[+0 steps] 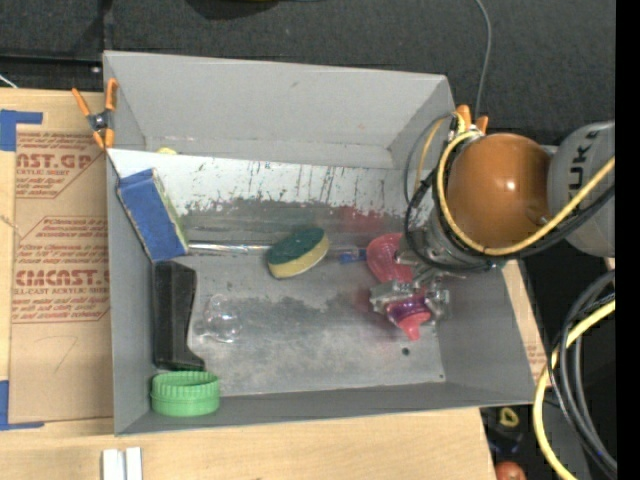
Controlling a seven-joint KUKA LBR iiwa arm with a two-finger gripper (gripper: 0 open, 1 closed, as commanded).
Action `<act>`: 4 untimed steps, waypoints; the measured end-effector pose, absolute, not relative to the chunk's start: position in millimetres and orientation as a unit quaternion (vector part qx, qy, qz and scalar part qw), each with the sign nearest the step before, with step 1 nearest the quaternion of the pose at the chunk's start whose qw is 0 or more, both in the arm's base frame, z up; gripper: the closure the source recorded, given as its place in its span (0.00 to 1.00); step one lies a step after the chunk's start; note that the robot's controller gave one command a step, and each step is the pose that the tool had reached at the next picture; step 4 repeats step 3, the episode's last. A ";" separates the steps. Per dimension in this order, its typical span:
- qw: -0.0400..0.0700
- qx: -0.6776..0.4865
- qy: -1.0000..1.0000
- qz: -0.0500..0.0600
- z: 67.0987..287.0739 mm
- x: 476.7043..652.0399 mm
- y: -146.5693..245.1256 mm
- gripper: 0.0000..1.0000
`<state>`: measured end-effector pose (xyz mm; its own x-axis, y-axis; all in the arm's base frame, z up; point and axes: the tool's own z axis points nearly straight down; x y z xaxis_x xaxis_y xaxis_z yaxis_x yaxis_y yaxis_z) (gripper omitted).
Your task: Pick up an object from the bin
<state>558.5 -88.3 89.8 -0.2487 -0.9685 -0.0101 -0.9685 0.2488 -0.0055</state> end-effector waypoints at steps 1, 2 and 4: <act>0.003 -0.613 0.790 0.006 124.3 555.6 -86.8 1.00; 0.006 -0.612 0.790 0.002 156.5 558.4 -86.9 1.00; 0.006 -0.612 0.791 0.003 163.6 558.0 -85.9 1.00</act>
Offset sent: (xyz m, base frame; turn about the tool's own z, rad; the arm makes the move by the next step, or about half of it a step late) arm -0.0035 0.0015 0.0501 -0.0002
